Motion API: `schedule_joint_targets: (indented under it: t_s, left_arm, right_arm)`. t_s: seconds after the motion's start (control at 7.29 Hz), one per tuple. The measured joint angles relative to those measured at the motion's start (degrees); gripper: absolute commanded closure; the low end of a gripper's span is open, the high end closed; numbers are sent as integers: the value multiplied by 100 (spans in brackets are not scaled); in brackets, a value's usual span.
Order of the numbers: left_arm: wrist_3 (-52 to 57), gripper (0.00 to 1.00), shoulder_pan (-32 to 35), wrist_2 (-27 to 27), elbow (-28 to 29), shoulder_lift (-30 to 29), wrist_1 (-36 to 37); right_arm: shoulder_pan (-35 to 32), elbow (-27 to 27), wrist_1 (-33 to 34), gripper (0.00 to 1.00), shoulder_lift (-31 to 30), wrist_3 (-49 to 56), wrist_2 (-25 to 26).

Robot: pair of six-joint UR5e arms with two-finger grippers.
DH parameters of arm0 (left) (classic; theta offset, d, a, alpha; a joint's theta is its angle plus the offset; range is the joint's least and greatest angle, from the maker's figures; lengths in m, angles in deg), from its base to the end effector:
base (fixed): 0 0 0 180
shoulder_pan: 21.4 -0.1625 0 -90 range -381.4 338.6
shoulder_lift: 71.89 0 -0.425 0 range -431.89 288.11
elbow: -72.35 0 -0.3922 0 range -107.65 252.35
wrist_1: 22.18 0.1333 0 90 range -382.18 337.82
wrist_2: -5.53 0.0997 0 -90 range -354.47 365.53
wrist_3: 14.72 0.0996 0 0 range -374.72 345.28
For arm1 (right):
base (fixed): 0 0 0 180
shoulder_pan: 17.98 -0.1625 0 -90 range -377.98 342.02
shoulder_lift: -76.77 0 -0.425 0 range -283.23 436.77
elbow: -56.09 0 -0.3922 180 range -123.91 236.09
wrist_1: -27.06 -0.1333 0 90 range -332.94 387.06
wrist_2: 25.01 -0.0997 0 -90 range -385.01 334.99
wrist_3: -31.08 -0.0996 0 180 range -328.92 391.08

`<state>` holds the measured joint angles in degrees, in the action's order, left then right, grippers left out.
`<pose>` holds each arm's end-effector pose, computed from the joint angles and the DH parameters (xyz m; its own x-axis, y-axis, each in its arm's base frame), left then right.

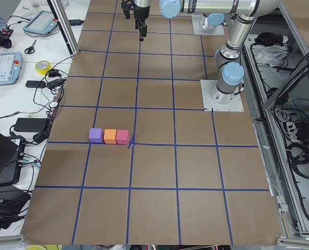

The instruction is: Arrange blocks in a line

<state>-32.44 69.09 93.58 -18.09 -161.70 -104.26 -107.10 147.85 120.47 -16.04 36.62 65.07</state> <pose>-0.1410 -0.5017 0.5004 -0.9545 -0.2892 0.0727 -0.2961 0.9480 -0.1169 0.1258 -0.4804 0.5026 -0.9967 -0.0808 0.0089 -0.0813 0.9937 -0.0773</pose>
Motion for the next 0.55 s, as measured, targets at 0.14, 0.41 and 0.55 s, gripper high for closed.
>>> schedule_joint_targets:
  t_s: [0.14, 0.41, 0.55]
  left_arm:
    - [95, 0, 63, -24, 15, 13, -17]
    - [744, 0, 163, -59, 83, -11, -28]
    - [1134, 0, 231, -63, 110, -27, -35]
  right_arm:
    - [0, 0, -4, 0, 0, 5, 6]
    - [0, 0, -5, 0, 0, 16, 21]
    - [0, 0, -4, 0, 0, 17, 28]
